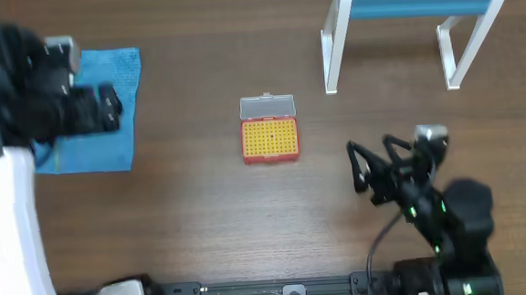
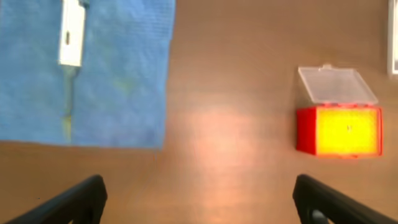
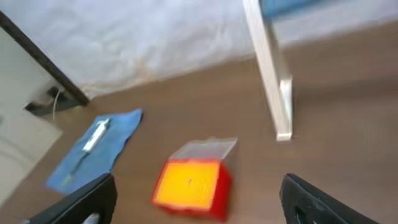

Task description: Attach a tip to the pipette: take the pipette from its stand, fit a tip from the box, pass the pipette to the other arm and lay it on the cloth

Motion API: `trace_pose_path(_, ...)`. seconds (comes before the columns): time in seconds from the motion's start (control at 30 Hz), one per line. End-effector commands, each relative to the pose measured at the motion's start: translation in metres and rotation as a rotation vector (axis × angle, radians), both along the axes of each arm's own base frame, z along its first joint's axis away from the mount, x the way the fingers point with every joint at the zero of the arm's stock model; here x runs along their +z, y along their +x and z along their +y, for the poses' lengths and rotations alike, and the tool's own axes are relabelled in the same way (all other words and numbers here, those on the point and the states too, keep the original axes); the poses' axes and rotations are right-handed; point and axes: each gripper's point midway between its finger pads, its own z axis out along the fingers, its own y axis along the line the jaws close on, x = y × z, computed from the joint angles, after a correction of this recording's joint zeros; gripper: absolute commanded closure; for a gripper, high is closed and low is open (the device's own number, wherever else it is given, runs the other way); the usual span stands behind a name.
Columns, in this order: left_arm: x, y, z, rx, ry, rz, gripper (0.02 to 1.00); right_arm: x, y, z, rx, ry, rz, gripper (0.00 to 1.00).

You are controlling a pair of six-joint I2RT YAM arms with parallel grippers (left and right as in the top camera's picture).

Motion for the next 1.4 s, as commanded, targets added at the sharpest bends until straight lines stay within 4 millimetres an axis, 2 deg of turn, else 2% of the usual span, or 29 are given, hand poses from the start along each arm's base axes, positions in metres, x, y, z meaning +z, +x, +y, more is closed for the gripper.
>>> trace_pose_path(0.03, -0.057, -0.04, -0.017, 0.256, -0.22, -0.026, 0.051, 0.034, -0.026, -0.014, -0.059, -0.114, -0.229, 0.154)
trace_pose_path(0.1, -0.073, -0.048, -0.019, 0.279, -0.235, -0.033, 0.049, 0.037, -0.034, -0.02, -0.091, -0.117, -0.254, 0.156)
trace_pose_path(0.17, -0.094, -0.053, -0.019, 0.277, -0.233, -0.051, 0.049, 0.031, -0.044, -0.035, -0.178, -0.132, -0.247, 0.156)
trace_pose_path(0.3, -0.129, -0.057, -0.02, 0.281, -0.232, -0.023, 0.049, -0.006, -0.044, -0.042, -0.204, -0.162, -0.091, 0.156)
trace_pose_path(0.37, -0.148, -0.06, -0.02, 0.286, -0.234, 0.018, 0.051, -0.011, -0.045, -0.042, -0.202, -0.166, -0.071, 0.154)
trace_pose_path(0.67, -0.185, -0.063, -0.021, 0.304, -0.24, 0.182, 0.049, -0.014, -0.044, -0.046, -0.226, -0.172, -0.062, 0.156)
trace_pose_path(0.8, -0.195, -0.067, -0.021, 0.31, -0.24, 0.217, 0.051, -0.013, -0.044, -0.046, -0.227, -0.173, -0.063, 0.156)
trace_pose_path(0.9, -0.189, -0.071, -0.027, 0.284, -0.238, 0.175, 0.049, -0.013, -0.044, -0.046, -0.227, -0.173, -0.063, 0.154)
trace_pose_path(0.97, -0.172, -0.071, -0.032, 0.253, -0.234, 0.087, 0.049, -0.013, -0.044, -0.046, -0.227, -0.173, -0.063, 0.154)
trace_pose_path(1.1, -0.12, -0.075, -0.049, 0.146, -0.234, -0.168, 0.051, -0.013, -0.044, -0.046, -0.227, -0.173, -0.063, 0.154)
trace_pose_path(1.23, -0.073, -0.098, -0.087, -0.063, -0.272, -0.386, 0.049, -0.013, -0.044, -0.05, -0.246, -0.178, -0.062, 0.154)
trace_pose_path(1.33, -0.066, -0.108, -0.096, -0.12, -0.29, -0.444, 0.049, -0.014, -0.044, -0.052, -0.257, -0.181, -0.061, 0.154)
trace_pose_path(1.4, -0.079, -0.109, -0.088, -0.081, -0.28, -0.442, 0.049, -0.013, -0.044, -0.051, -0.256, -0.18, -0.061, 0.154)
